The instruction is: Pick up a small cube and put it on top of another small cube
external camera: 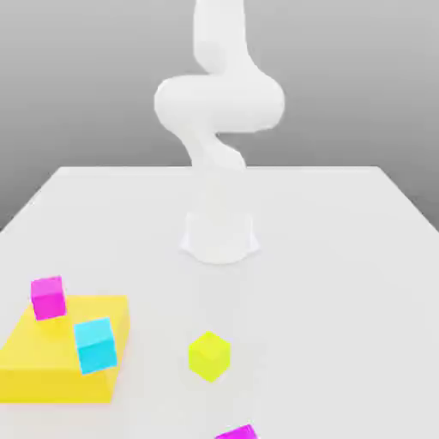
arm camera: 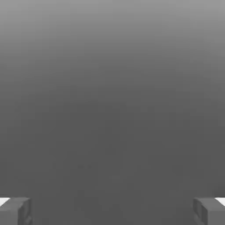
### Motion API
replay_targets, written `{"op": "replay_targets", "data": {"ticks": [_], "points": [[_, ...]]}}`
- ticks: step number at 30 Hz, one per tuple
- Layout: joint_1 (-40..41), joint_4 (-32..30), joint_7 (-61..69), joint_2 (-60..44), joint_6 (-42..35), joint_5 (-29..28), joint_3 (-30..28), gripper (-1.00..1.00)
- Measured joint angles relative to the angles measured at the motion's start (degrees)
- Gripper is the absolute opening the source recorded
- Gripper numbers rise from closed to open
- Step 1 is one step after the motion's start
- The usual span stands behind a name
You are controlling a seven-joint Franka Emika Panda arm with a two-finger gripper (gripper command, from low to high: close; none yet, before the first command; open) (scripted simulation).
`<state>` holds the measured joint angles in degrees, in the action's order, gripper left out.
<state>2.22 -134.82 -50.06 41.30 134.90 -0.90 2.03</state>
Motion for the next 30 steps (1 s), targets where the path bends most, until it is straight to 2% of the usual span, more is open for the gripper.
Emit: {"op": "replay_targets", "data": {"ticks": [7, 14, 19, 21, 24, 29, 30], "points": [[6.48, -9.47, -13.78, -15.06, 9.96, -3.03, 5.42, 0.00], [10.80, -19.03, -27.19, -30.46, 20.14, -5.29, 8.08, 0.00], [11.22, -25.76, -33.28, -40.54, 27.34, -2.38, 8.29, 0.00], [11.14, -26.76, -34.38, -43.92, 29.98, -1.50, 8.37, 0.00], [10.37, -26.25, -36.41, -48.57, 33.71, -3.44, 7.09, 0.00], [5.82, -24.87, -39.20, -56.37, 39.94, -7.14, 1.60, 0.00], [4.84, -24.66, -39.42, -57.73, 41.03, -7.49, 0.53, -1.00]]}}
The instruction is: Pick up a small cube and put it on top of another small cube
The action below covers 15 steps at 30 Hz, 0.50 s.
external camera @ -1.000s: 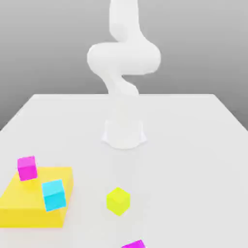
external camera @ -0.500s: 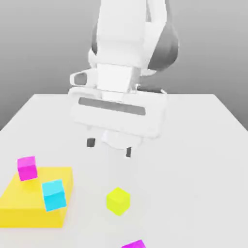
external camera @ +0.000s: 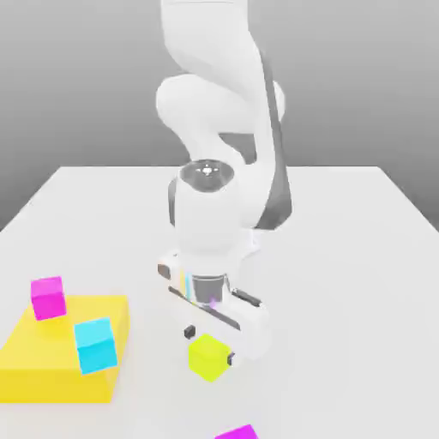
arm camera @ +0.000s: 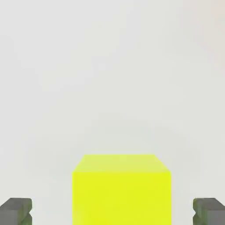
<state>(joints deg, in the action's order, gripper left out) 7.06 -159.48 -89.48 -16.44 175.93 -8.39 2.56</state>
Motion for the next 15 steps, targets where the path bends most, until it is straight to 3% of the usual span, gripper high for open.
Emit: {"op": "replay_targets", "data": {"ticks": [7, 15], "points": [[-0.15, 0.05, -0.19, -0.25, 0.28, -0.22, -0.18, -1.00], [3.23, -2.09, 4.49, 11.09, -8.75, 6.17, 4.79, -1.00]]}}
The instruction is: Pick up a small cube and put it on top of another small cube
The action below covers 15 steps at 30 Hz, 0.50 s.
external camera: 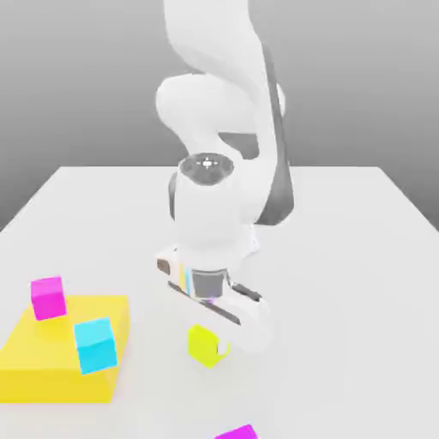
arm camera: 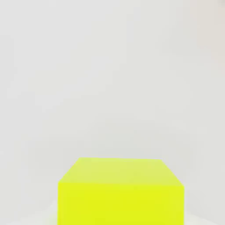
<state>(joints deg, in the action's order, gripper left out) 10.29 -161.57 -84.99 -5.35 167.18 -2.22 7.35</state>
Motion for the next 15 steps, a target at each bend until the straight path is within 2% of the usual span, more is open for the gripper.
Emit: {"op": "replay_targets", "data": {"ticks": [2, 6, 9, 15], "points": [[-0.74, -0.62, 0.70, 2.63, -1.84, 0.06, 0.53, -1.00], [3.37, 2.46, -7.80, 7.05, -7.99, -6.08, -3.60, -1.00], [11.25, 5.04, -13.37, 9.82, -13.81, -5.37, -7.53, -1.00], [20.64, 9.26, -22.03, 15.62, -24.77, -1.38, -15.57, -1.00]]}}
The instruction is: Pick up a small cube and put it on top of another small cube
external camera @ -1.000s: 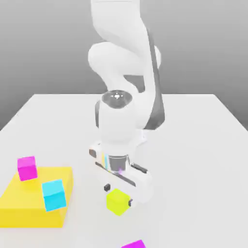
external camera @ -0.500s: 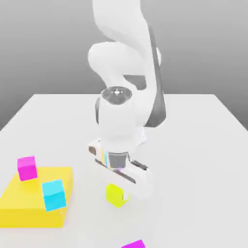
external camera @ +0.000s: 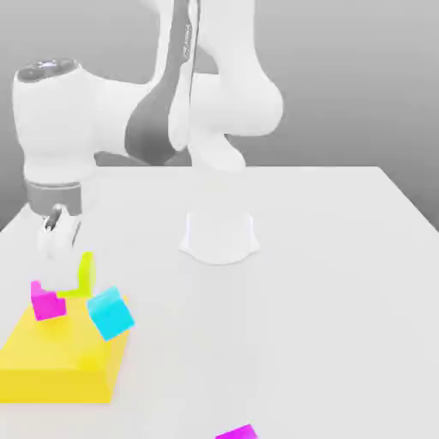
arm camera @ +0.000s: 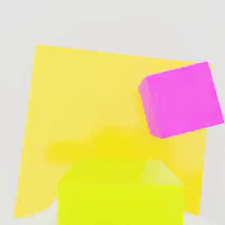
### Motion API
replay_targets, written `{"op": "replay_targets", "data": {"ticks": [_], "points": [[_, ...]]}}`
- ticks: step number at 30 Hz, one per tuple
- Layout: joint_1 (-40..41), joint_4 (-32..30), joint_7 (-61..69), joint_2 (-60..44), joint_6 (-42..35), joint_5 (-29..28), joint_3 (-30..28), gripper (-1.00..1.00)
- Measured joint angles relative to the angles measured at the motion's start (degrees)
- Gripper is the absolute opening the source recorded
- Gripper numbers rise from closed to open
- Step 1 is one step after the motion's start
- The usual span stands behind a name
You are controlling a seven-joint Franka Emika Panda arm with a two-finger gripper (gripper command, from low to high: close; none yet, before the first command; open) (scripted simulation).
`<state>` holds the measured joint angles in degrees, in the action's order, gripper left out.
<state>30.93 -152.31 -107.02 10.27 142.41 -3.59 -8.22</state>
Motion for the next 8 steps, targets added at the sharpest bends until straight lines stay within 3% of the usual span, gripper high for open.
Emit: {"op": "replay_targets", "data": {"ticks": [4, 5, 8], "points": [[1.19, -0.80, 0.12, -5.47, 6.08, 2.05, -1.64, -1.00], [1.15, -1.09, 0.42, -7.03, 7.90, 2.53, -1.71, 1.00], [1.15, -1.09, 0.42, -7.03, 7.91, 2.53, -1.71, 1.00]]}}
